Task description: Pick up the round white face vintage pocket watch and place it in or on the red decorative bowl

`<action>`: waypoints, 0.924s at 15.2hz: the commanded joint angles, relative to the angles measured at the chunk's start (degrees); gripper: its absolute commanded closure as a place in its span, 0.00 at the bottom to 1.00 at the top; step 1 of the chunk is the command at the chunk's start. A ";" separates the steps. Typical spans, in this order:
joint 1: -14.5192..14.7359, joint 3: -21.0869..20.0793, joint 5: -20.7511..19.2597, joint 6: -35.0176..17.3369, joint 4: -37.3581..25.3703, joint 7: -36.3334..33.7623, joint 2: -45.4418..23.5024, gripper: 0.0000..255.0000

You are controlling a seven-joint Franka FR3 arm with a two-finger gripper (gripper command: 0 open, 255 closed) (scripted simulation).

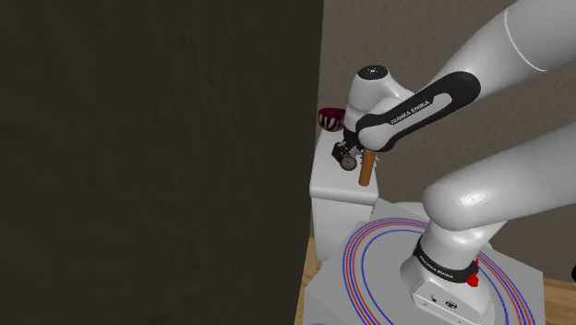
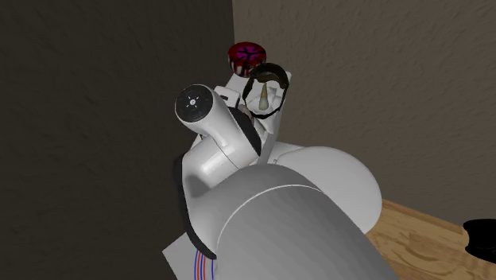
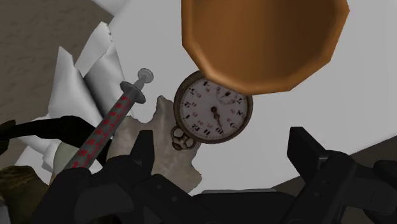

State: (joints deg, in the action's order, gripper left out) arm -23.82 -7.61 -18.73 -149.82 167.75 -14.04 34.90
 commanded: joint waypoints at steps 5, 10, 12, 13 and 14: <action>-5.17 -2.42 -4.51 -8.37 0.62 -3.63 -6.70 0.00; -7.78 -3.85 -6.83 -11.43 0.31 -5.28 -9.86 0.00; -7.79 -3.85 -6.84 -11.42 0.31 -5.29 -9.86 0.00; -7.79 -3.85 -6.84 -11.42 0.31 -5.29 -9.86 0.00; -7.79 -3.85 -6.84 -11.42 0.31 -5.29 -9.86 0.00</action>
State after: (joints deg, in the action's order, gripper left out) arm -31.59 -11.46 -25.55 -161.23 168.07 -19.32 25.06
